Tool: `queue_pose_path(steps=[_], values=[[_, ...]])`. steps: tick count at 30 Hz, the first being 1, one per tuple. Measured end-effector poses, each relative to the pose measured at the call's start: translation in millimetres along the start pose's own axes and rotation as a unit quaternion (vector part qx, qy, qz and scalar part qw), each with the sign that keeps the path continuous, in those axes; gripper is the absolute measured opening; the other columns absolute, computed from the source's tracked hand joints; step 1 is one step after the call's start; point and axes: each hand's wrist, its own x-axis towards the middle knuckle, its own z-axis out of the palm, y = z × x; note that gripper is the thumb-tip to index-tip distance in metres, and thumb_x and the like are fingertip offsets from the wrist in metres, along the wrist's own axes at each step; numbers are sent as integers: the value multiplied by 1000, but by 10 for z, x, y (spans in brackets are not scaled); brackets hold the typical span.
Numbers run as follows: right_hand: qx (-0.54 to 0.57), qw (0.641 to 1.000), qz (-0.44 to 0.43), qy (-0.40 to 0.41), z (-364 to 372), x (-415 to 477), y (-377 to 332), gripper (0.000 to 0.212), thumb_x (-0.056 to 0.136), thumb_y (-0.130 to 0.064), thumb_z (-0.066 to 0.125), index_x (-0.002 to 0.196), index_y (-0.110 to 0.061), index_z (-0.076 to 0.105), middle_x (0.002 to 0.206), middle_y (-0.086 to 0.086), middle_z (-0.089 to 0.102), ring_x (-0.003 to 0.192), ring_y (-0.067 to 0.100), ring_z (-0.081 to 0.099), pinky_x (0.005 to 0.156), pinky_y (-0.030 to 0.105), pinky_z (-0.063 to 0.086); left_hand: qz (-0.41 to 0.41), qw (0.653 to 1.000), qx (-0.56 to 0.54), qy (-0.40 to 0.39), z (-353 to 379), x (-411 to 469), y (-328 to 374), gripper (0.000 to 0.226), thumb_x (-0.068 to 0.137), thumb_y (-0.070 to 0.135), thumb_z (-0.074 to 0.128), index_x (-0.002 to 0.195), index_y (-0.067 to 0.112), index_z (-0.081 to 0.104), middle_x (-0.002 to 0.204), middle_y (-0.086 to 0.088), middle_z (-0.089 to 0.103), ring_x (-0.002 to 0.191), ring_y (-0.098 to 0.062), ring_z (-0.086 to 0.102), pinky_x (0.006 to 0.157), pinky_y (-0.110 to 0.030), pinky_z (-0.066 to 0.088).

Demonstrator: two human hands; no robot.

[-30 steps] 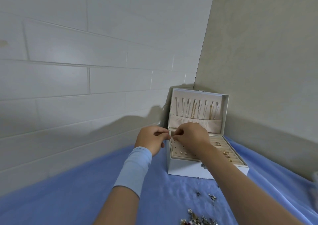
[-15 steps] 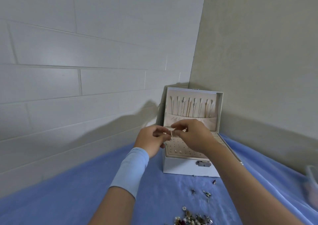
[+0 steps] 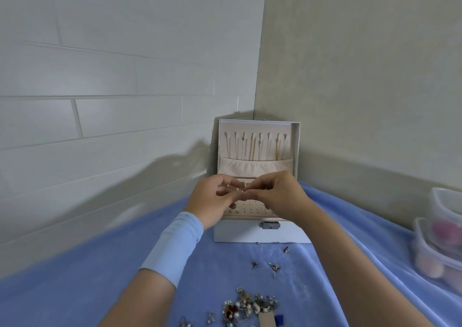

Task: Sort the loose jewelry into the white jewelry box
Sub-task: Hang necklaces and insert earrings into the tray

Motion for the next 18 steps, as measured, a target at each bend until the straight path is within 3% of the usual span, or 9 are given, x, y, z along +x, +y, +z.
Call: queue_pose_path(steps=[4,7,10,14,18], values=[[-81,997,6,9,-31,28,89,4,83,-20,81,80,-22,80,61,-16,67,49,-4,53,53,10,40,35,985,170,9,-18,42,-90,9,86,26,72,87,34,69,85,16,72,81,1,62,70,-13,42],[-186,982,5,-21,-17,3,112,5,86,-25,77,82,-28,79,77,-14,73,57,-9,57,52,7,39,55,956,288,-5,-35,64,-142,14,87,31,69,79,43,69,91,18,66,88,-6,56,76,-23,41],[-222,974,4,-41,36,-3,116,7,85,-26,74,81,-30,78,77,-12,73,59,-1,59,60,21,49,71,937,340,-31,-16,73,-164,9,87,33,67,84,39,74,89,16,62,95,-13,53,86,-32,44],[-259,965,-7,-44,77,5,95,7,87,-27,71,85,-30,78,81,-13,74,76,6,66,75,33,57,87,921,379,-32,-3,81,-197,9,87,37,67,90,36,76,84,18,56,96,-14,51,89,-33,43],[-286,956,-14,-60,68,-11,45,9,88,-27,69,85,-31,76,81,-11,73,67,10,68,66,30,58,96,916,388,-34,0,78,-192,12,88,37,66,93,36,76,85,17,54,98,-15,50,91,-33,41]])
